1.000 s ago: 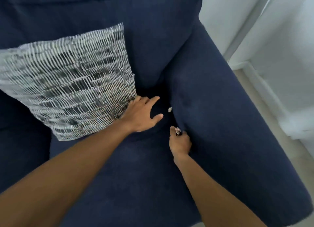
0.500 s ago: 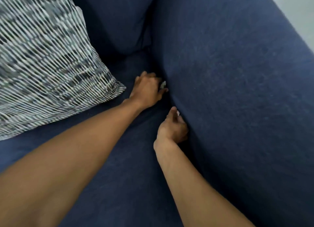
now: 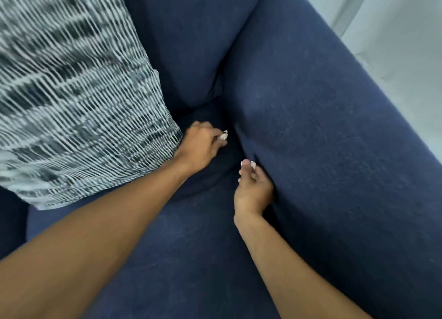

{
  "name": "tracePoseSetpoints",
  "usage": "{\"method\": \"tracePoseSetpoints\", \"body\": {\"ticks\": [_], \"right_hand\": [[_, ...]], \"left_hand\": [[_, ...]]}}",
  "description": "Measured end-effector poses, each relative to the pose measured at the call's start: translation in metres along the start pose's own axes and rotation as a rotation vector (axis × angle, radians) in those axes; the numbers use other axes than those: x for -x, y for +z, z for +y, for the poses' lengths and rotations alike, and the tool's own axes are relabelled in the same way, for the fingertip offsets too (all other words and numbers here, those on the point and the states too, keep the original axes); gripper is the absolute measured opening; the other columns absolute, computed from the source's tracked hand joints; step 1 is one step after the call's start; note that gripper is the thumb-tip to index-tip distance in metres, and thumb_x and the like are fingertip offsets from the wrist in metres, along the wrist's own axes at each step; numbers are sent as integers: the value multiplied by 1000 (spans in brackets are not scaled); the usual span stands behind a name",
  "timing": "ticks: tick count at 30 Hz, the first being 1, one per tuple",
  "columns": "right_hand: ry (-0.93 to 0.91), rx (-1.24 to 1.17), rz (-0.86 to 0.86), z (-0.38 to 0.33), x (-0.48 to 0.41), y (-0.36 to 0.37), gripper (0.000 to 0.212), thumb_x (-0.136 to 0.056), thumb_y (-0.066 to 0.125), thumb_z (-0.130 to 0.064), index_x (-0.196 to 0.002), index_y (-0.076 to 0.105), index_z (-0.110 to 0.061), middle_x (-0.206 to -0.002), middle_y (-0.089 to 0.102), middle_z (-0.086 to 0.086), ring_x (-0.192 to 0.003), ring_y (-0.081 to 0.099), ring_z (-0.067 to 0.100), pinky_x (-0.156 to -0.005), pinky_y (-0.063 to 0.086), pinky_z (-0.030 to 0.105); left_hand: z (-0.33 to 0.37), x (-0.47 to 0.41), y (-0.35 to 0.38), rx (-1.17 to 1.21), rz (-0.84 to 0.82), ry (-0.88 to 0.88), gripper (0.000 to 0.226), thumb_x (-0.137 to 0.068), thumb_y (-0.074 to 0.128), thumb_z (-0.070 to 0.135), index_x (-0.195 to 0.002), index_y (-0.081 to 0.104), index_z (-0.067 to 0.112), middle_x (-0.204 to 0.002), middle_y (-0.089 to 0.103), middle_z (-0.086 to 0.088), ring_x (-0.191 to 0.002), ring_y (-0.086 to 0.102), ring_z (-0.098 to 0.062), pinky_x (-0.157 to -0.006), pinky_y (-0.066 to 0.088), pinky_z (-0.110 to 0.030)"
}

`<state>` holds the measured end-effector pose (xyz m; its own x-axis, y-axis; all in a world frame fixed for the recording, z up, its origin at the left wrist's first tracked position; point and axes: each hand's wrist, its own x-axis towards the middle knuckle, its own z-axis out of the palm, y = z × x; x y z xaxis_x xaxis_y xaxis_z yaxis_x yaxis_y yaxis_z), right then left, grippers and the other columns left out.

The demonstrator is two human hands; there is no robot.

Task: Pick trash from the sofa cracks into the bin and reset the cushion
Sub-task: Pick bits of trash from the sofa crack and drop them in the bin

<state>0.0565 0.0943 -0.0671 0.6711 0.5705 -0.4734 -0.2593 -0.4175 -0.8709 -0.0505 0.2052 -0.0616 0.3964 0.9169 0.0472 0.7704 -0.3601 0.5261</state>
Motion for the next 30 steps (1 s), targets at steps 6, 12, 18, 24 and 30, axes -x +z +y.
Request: {"method": "tracePoseSetpoints", "body": {"ticks": [6, 12, 18, 24, 30], "right_hand": [[-288, 138, -127, -71, 43, -9, 18, -95, 67, -33, -83, 75, -22, -72, 71, -8, -72, 67, 11, -71, 51, 19], [-660, 310, -262, -156, 99, -38, 24, -96, 64, -34, -75, 69, -24, -63, 61, -9, -65, 58, 8, -67, 43, 18], [-855, 462, -334, -232, 163, -93, 23, -95, 66, -32, -81, 74, -15, -76, 70, -4, -73, 61, 10, -73, 45, 25], [-981, 506, -308, -307, 219, -155, 39, -96, 66, -29, -64, 48, -40, -55, 50, -17, -60, 53, -2, -61, 34, 12], [-989, 536, -298, -350, 229, -214, 44, -96, 66, -26, -57, 46, -35, -49, 48, -19, -51, 44, 0, -56, 33, 15]], "left_hand": [[30, 25, -101, -1, 97, 46, 16, -88, 71, 24, -96, 77, 11, -81, 63, -6, -80, 54, -22, -79, 43, -33], [78, 64, -202, -27, 144, 95, 20, -90, 69, 27, -99, 76, 10, -79, 57, 1, -83, 53, -19, -80, 34, -26], [139, 122, -282, -61, 153, 141, 21, -91, 67, 32, -87, 74, 12, -79, 61, -1, -79, 51, -18, -81, 39, -33], [209, 159, -350, -167, 126, 185, 31, -90, 65, 40, -77, 69, 13, -71, 56, 3, -74, 51, -20, -76, 46, -41], [269, 167, -377, -163, 124, 244, 33, -91, 66, 35, -69, 62, 11, -66, 50, 4, -72, 51, -23, -77, 46, -43]]}}
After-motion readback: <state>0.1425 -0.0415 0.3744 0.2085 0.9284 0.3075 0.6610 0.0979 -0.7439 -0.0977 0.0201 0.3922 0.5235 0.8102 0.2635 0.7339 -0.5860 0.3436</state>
